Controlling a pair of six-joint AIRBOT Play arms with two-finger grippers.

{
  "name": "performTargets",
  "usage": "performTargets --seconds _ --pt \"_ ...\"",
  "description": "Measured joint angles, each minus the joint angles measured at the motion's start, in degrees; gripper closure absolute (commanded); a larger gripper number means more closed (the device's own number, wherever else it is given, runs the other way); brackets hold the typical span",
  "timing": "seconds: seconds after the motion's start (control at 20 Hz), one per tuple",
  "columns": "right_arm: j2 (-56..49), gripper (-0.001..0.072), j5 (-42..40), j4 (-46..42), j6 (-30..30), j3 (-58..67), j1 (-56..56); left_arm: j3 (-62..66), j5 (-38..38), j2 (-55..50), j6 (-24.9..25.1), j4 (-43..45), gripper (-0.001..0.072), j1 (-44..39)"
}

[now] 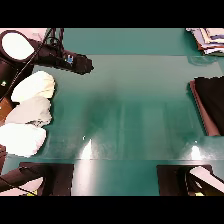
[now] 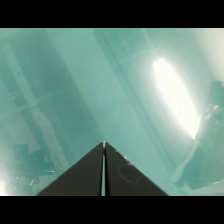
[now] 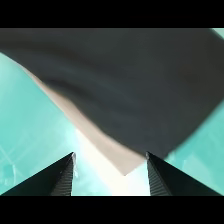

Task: Fold the shirts.

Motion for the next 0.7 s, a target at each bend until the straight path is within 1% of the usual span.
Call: performTargets --seconds 0.1,0.25,0.4,0.5,0.55,0.6,0.65,0.7 --pt "1.6 0.0188 0.0 1.5 0.1 -1.6 -0.8 0.0 0.0 0.0 0.2 0.0 0.0677 0.0" --pt "4.2 0.0188 -1.2 8.2 0.0 -2.7 1.6 0.0 0.4 0.0 0.3 0.0 0.0677 0.0" --pt "6.7 0.0189 -3.0 14.9 0.0 -3.1 9.5 0.0 0.4 0.0 0.3 0.0 0.0677 0.0" --pt "8.1 0.0202 -4.3 17.1 0.0 -3.2 16.9 0.0 1.0 0.0 0.3 -0.1 0.0677 0.0" --pt "8.6 0.0291 -5.1 17.8 0.0 -3.1 21.1 0.0 1.4 0.0 0.3 -0.1 0.0677 0.0" --pt "8.9 0.0424 -5.8 18.4 -0.1 -3.1 25.0 0.0 1.9 0.0 0.3 -0.2 0.0677 0.0" --pt "9.2 0.0597 -6.5 18.8 -0.1 -3.0 28.7 0.0 2.3 0.0 0.4 -0.2 0.0677 0.0" --pt "9.3 0.0696 -7.4 19.0 -0.1 -3.0 32.6 0.0 2.9 0.0 0.3 -0.2 0.0677 0.0"
